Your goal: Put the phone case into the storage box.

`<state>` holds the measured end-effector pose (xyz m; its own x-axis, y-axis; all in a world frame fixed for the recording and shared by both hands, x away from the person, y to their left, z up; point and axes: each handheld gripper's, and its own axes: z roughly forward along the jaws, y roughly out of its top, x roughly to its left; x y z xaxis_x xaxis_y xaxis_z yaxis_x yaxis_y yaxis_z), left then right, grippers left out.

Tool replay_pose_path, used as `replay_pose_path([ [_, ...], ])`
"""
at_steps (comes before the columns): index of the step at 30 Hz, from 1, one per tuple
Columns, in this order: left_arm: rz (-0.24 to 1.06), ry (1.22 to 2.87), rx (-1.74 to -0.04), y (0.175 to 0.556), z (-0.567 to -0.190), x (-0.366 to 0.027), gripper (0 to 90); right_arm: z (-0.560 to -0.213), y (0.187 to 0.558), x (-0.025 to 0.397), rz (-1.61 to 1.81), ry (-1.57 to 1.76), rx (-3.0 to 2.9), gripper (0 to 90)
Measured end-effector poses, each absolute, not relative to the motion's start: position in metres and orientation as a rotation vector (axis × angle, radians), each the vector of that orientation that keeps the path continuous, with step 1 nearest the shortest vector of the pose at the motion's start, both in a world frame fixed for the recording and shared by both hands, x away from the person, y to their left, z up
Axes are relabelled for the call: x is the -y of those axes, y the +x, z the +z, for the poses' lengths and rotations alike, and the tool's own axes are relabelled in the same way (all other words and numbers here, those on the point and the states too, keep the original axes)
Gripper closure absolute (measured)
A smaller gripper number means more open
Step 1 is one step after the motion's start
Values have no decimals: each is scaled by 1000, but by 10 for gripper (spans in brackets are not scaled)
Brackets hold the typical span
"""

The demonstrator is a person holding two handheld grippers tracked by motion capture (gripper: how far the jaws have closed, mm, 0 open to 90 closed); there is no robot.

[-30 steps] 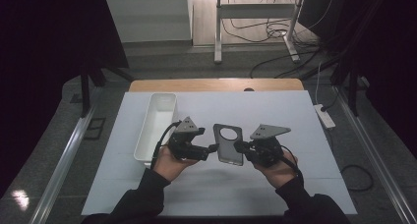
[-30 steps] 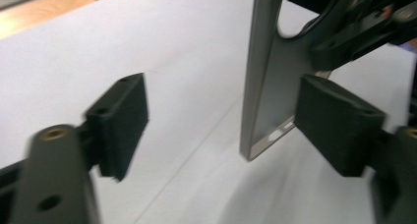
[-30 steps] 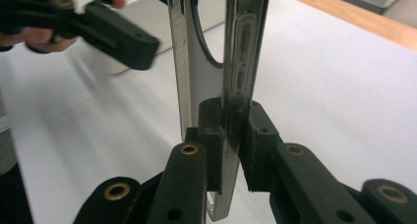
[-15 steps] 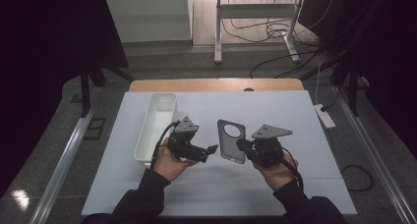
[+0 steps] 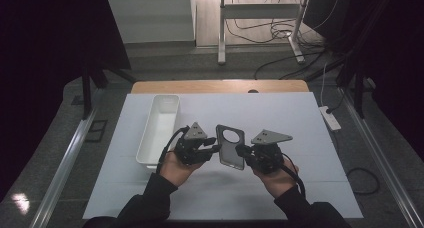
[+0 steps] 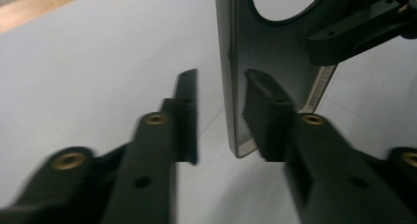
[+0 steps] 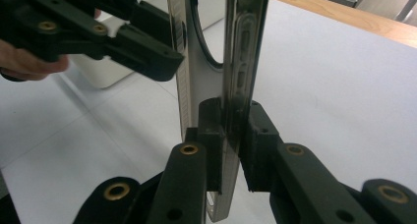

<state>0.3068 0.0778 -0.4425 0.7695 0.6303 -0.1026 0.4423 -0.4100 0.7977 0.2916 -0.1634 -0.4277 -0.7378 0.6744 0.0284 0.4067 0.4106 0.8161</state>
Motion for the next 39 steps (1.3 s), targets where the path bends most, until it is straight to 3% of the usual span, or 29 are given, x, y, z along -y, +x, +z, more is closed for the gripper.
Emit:
replay_pose_path([
  [2, 217, 2049, -817, 308, -443, -80, 830, -428, 290, 162, 1245, 932, -2369, 803],
  [8, 166, 2003, -879, 313, -447, -84, 883, -431, 289, 157, 1270, 909, -2410, 791],
  [14, 203, 2009, -932, 314, -446, -83, 890, -434, 289, 154, 1278, 904, -2437, 648],
  [26, 218, 1988, -991, 320, -438, -94, 889, -436, 293, 164, 1293, 929, -2484, 455],
  [34, 225, 2012, -1010, 329, -440, -101, 889, -441, 294, 178, 1229, 949, -2525, 258],
  [39, 228, 2014, -1023, 333, -437, -104, 889, -442, 292, 189, 1195, 946, -2526, 244],
])
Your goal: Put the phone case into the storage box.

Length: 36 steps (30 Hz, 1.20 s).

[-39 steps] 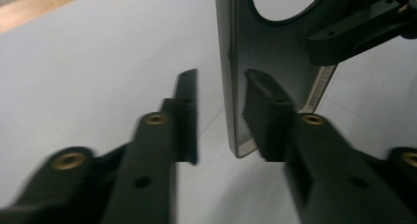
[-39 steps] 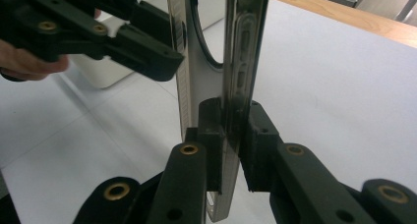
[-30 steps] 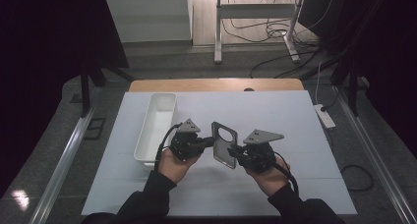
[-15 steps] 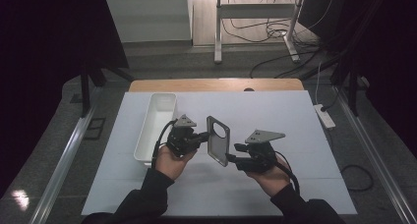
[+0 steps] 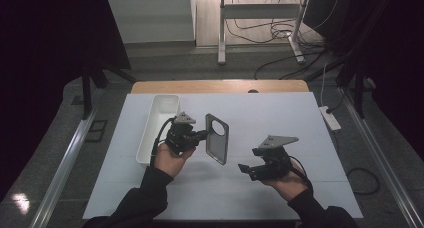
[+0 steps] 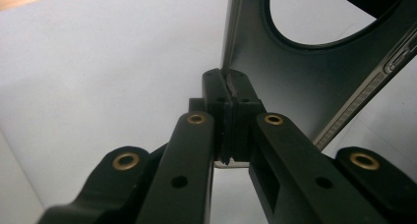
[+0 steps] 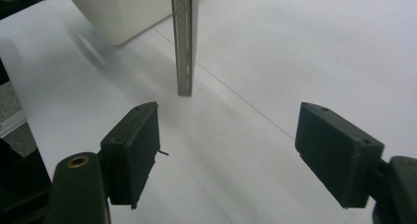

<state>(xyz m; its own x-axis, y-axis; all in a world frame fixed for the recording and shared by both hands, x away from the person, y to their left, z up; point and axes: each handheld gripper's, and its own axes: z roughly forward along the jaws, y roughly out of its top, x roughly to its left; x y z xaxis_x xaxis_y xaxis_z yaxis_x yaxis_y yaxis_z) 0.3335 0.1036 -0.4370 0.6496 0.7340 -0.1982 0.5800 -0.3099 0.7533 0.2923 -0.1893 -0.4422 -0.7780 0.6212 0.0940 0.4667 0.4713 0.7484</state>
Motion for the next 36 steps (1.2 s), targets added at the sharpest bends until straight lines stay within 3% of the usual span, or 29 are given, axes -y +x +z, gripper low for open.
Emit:
replay_pose_path([
  [12, 213, 2034, -1038, 344, -431, -108, 889, -450, 287, 215, 1135, 1043, -2513, 177],
  [17, 215, 2048, -1043, 348, -425, -112, 889, -451, 283, 221, 1096, 1072, -2495, 76],
  [36, 242, 2055, -1098, 367, -408, -134, 889, -455, 275, 244, 1055, 1123, -2457, 0],
])
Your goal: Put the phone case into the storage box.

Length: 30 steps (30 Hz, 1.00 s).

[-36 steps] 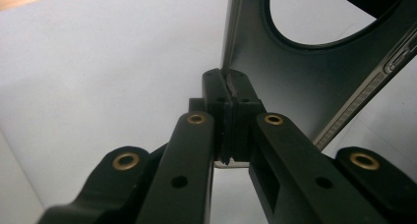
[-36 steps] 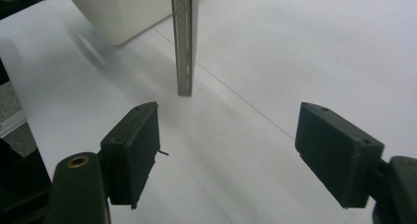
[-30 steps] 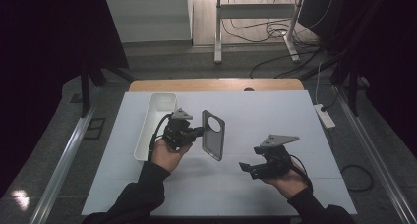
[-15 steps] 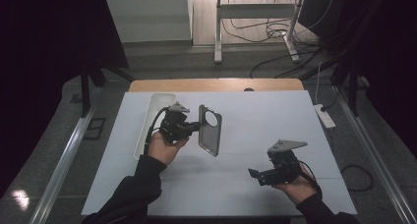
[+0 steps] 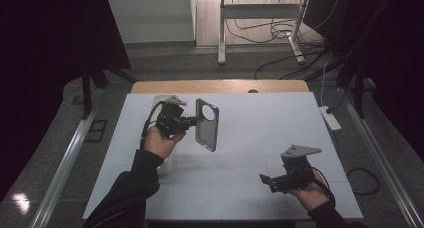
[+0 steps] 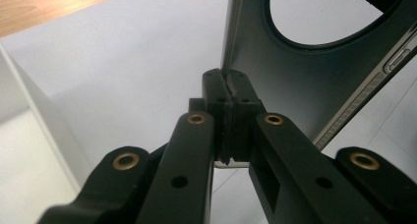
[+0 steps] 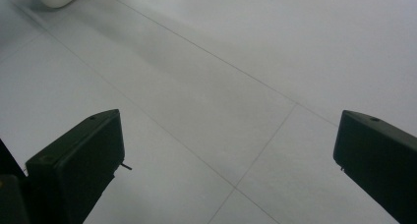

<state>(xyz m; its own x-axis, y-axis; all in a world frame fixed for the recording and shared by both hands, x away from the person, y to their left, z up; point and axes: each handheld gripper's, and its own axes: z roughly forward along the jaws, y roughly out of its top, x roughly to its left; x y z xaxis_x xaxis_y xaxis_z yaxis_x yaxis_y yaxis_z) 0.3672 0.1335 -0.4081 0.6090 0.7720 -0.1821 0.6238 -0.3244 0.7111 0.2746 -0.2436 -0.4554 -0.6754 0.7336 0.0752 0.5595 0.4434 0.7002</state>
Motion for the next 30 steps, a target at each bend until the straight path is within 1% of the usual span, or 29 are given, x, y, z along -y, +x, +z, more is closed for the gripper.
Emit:
replay_pose_path([
  [21, 292, 2032, -1177, 380, -384, -161, 889, -458, 266, 265, 1085, 1182, -2421, 0],
  [30, 302, 1984, -1227, 386, -374, -176, 889, -457, 261, 276, 1095, 1209, -2381, 0],
])
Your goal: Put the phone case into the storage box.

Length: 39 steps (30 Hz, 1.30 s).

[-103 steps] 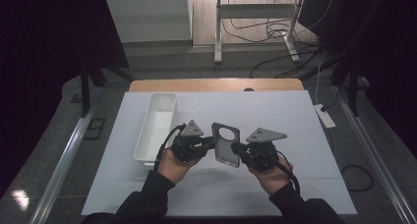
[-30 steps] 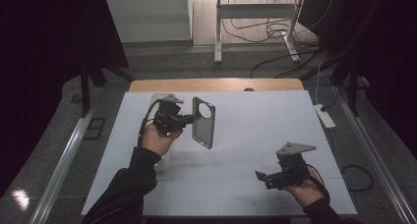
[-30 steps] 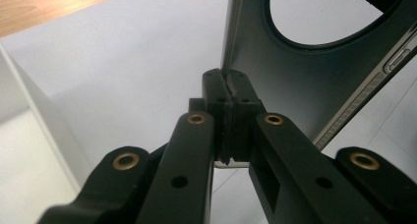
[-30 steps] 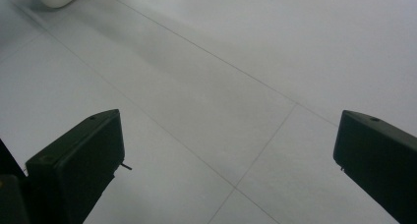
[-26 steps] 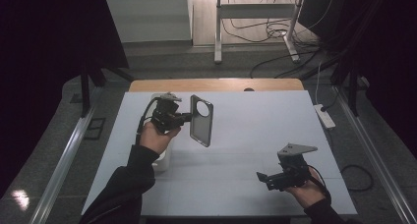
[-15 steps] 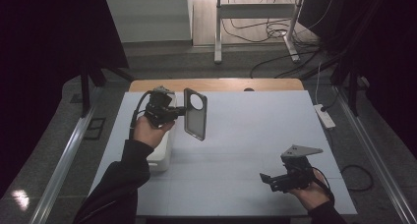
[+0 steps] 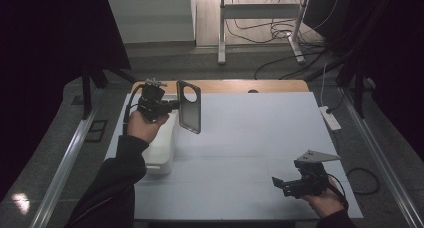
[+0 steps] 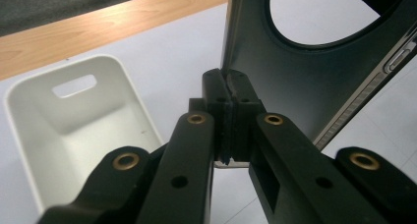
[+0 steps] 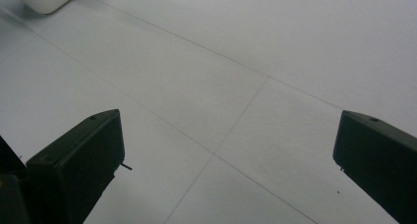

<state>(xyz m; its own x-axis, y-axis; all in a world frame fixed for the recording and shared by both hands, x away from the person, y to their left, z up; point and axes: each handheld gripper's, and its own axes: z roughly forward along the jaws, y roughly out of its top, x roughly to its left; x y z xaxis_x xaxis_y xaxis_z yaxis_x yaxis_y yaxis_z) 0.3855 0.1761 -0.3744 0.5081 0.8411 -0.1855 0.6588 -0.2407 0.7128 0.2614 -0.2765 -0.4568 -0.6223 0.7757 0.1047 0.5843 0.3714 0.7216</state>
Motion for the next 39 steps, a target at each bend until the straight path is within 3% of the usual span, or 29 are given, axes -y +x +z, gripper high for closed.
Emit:
replay_pose_path([
  [39, 398, 1910, -1383, 418, -364, -230, 889, -455, 246, 305, 1091, 1298, -2283, 0],
])
